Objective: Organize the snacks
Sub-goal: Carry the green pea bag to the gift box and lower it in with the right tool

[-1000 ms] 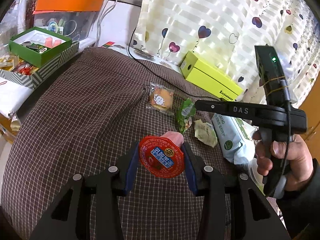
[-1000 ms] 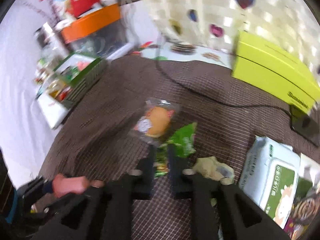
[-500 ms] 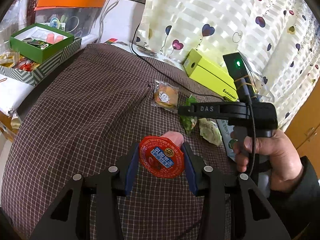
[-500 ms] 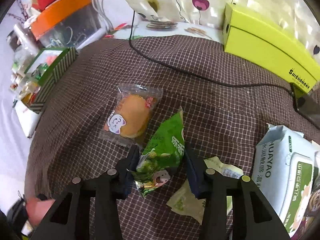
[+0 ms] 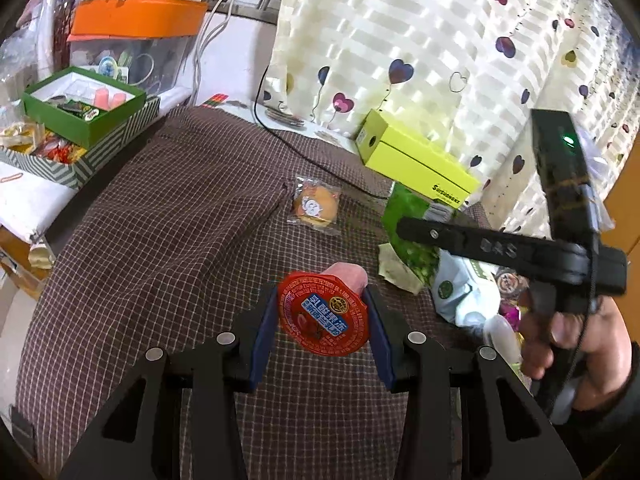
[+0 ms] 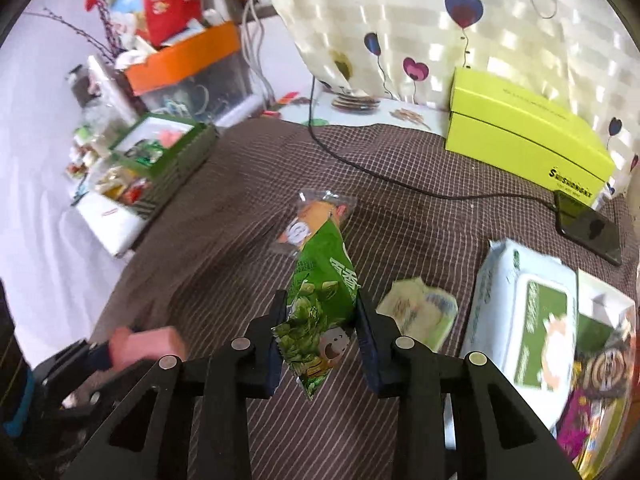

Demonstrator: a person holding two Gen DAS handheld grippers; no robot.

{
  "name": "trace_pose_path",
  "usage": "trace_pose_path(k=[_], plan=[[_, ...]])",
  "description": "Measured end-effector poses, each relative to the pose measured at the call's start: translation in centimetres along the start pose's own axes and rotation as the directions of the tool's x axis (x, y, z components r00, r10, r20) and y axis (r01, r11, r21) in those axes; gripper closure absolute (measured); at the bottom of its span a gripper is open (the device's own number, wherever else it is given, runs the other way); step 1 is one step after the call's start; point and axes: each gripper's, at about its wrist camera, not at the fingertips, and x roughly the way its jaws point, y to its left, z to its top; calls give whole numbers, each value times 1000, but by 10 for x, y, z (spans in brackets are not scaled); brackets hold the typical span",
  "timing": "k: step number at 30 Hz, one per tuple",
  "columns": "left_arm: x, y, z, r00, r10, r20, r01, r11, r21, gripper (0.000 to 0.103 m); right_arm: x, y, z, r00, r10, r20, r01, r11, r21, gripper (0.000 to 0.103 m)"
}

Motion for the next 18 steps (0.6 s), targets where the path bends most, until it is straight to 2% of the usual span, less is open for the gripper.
trace_pose_path(k=[9,18], plan=[[-21,-35,-7,1000,-13,2,13,998,56,59,-56,-2,-44,998,18,62,-20,1000,17,72],[-31,-72,-12,1000,-16,-5,17,993,118,59,-101,-15,-74,992,18,124,-24,999,42,72]])
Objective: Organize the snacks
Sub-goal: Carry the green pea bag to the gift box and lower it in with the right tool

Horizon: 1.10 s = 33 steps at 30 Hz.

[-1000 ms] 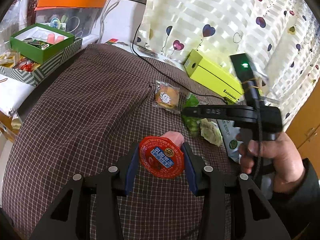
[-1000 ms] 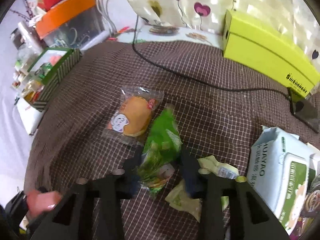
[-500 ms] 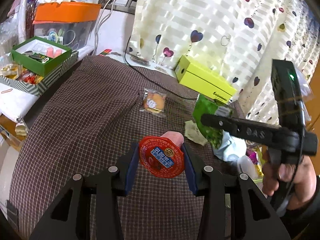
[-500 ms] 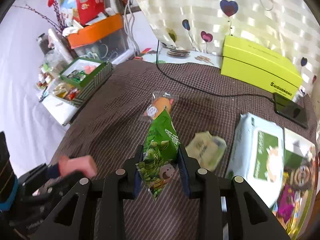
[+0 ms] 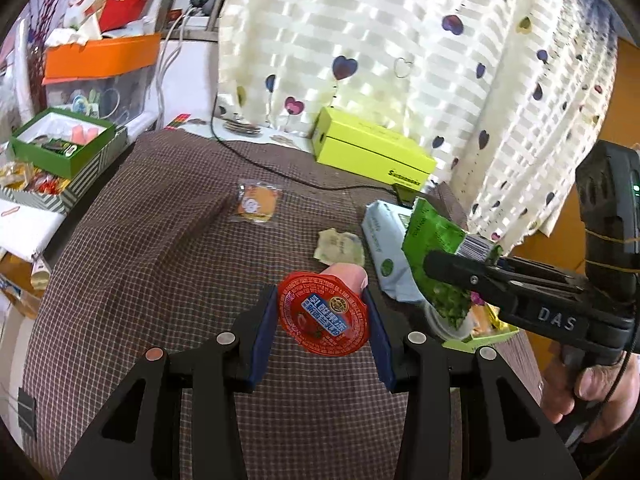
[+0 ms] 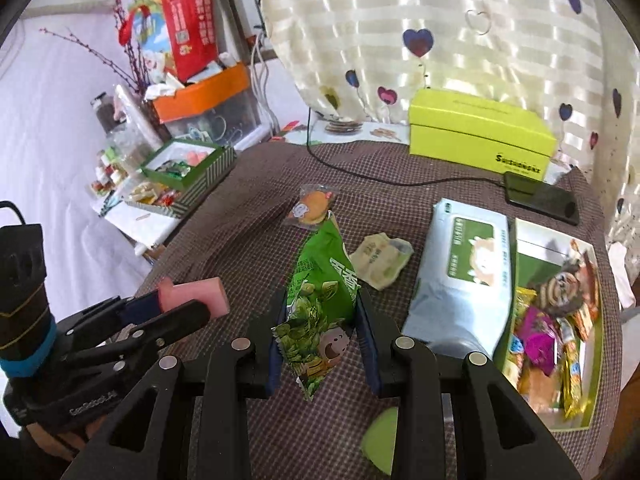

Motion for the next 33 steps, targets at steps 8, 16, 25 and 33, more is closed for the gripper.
trace_pose_path(k=[8,16,25,33], plan=[[4,-33,0,1000,16,-27,-14,998,54,59,-28,-24,-19,999,-1,34,-1,998,58,72],[10,-60,-1,999,2,-46,2,995,102,59,-52,-48,-32,997,-22,68,15,995,101,72],[18,-81,0,998,-12,-65,21,989,143,59,-67,-72,-42,996,-42,81,30,989,147,72],[22,-97,3,997,-34,-72,46,984,169,59,-77,-97,-52,993,-81,92,62,980,188,72]])
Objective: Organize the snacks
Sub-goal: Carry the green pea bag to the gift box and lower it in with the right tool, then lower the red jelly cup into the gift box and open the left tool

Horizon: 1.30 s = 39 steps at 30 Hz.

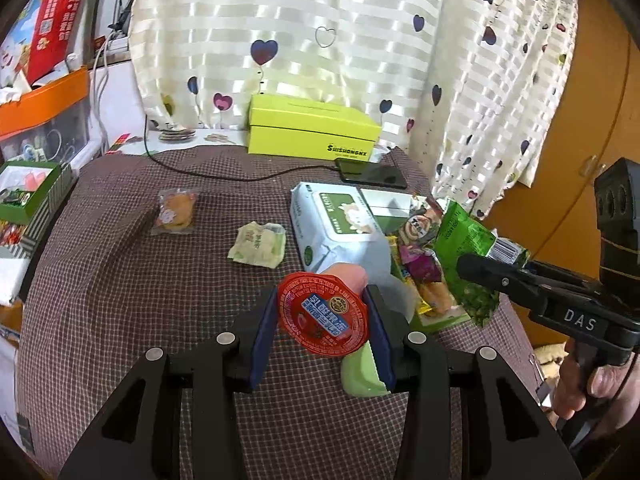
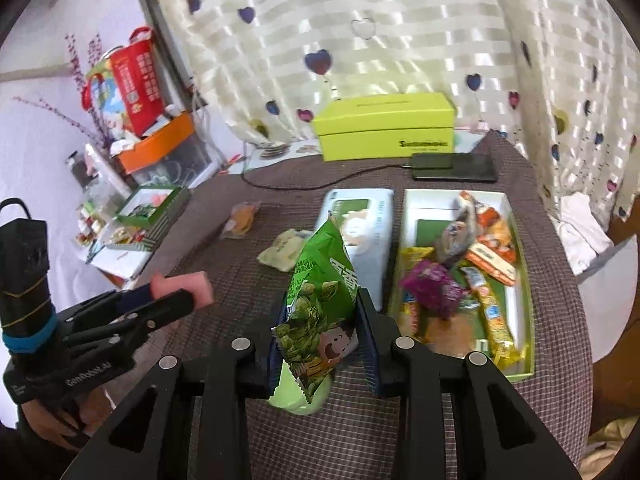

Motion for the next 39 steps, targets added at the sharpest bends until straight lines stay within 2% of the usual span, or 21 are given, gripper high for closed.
trace_pose_path(k=[7,12,17,22,29,31,33,36,39], plan=[[10,-19,8,999,-36,-7,37,999,37,59,-10,-47,-4,996,-91,13,90,993,76,72],[19,-34,11,998,-62,-17,63,996,59,59,-11,-81,-8,984,-180,4,179,978,107,72],[25,-40,14,997,-77,-24,78,995,69,59,-7,-105,-13,974,-227,-14,226,965,130,72],[33,-43,13,996,-82,-39,85,994,70,59,7,-112,-15,967,-254,-36,256,961,108,72],[43,-45,14,995,-85,-55,89,993,74,59,40,-119,-13,933,-352,-76,353,936,-3,72],[46,-46,15,995,-85,-60,90,993,76,59,46,-120,-15,935,-342,-90,343,939,-15,68],[48,-47,16,994,-86,-63,91,993,78,59,44,-119,-16,949,-307,-74,306,952,-18,58],[53,-51,17,993,-92,-73,98,992,81,59,39,-117,-18,958,-282,-57,281,960,-14,57],[57,-57,18,991,-103,-83,111,990,92,59,31,-121,-20,970,-240,-45,242,970,41,57]])
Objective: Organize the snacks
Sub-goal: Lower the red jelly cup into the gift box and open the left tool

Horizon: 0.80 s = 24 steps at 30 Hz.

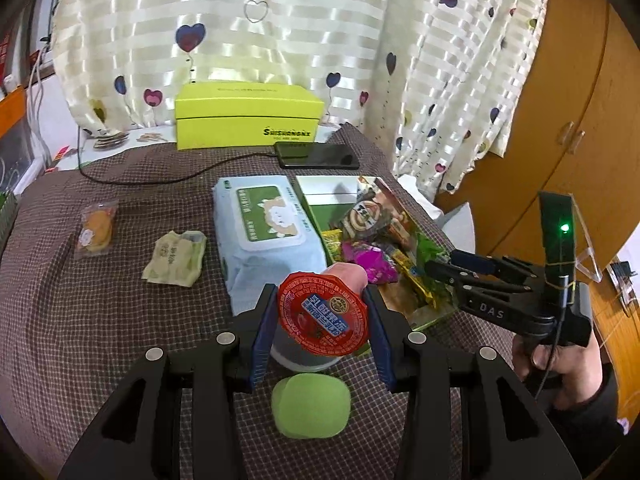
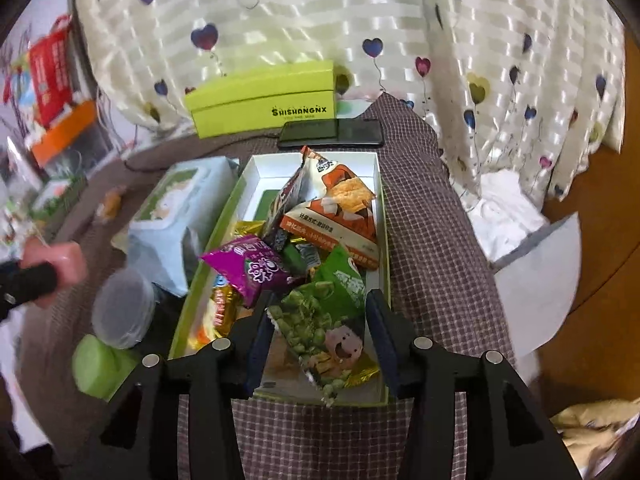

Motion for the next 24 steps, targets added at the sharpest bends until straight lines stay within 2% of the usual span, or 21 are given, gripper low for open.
trace_pose_path(k=[2,5,6,9,13,17,24], plan=[[3,-5,1,1000,-11,-6,11,1000,10,59,-7,-5,-2,999,38,23,-38,999,37,59],[8,-13,4,1000,-24,-12,24,999,20,59,-13,-3,-4,997,51,52,-53,998,30,79],[10,-15,5,1000,-28,-15,28,999,23,59,-14,-3,-4,997,58,55,-60,998,30,82],[18,-23,8,999,-39,-26,40,999,36,59,-7,-6,-5,995,92,47,-94,994,49,82],[34,-36,11,997,-59,-58,62,997,55,59,-3,-8,-1,994,95,47,-97,994,51,82],[52,-47,12,993,-71,-91,77,995,64,59,-15,-11,-2,991,119,65,-123,990,66,80],[88,-59,9,984,-83,-160,94,994,61,59,-29,-18,-6,991,109,78,-114,991,67,79]])
